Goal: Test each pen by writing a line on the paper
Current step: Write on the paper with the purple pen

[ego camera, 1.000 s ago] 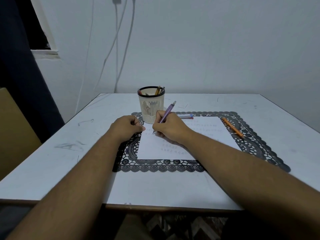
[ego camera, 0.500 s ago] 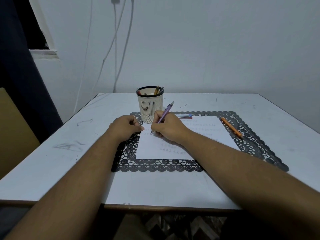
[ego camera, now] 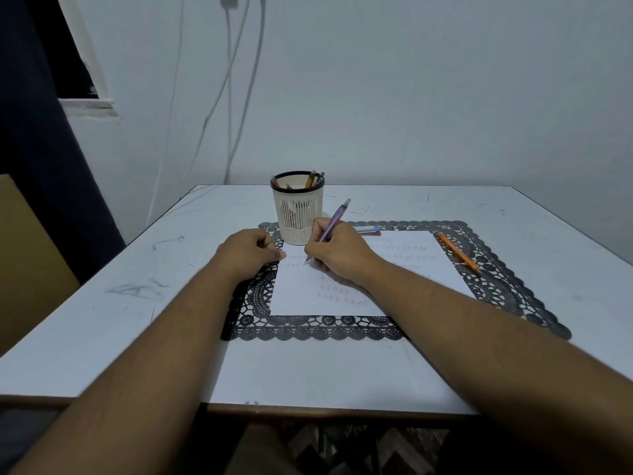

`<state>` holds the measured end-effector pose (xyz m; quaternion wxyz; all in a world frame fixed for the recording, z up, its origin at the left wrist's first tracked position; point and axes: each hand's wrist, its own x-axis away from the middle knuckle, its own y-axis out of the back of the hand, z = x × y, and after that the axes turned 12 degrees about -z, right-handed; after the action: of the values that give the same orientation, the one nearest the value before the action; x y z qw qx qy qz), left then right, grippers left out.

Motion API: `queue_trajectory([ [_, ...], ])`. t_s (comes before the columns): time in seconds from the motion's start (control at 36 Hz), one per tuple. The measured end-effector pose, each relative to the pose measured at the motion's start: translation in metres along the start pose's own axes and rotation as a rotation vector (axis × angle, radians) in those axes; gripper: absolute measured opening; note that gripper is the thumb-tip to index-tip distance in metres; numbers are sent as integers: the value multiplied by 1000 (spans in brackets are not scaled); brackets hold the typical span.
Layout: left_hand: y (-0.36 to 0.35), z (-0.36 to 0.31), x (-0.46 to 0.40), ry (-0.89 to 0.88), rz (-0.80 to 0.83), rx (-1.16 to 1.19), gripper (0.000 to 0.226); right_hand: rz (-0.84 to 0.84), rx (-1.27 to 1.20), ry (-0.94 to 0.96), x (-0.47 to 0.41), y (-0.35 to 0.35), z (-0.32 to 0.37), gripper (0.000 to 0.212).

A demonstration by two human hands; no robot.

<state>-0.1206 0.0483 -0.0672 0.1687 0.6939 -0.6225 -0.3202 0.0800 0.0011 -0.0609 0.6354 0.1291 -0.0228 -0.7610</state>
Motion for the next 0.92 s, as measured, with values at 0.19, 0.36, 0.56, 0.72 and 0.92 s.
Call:
queue_trajectory([
  [0.19, 0, 1, 0, 7, -1, 20, 31, 23, 8, 9, 2, 1, 1, 28],
  [0.36, 1, -1, 2, 7, -5, 1, 30, 52, -32, 8, 4, -1, 2, 32],
  [0.56, 1, -2, 2, 3, -4, -2, 29, -2, 11, 7, 6, 0, 3, 27],
  [0.72, 1, -2, 2, 2, -6, -5, 29, 35, 26, 22, 8, 0, 6, 30],
  [0.92, 0, 0, 0, 0, -2, 14, 29, -39, 31, 20, 9, 5, 8, 22],
])
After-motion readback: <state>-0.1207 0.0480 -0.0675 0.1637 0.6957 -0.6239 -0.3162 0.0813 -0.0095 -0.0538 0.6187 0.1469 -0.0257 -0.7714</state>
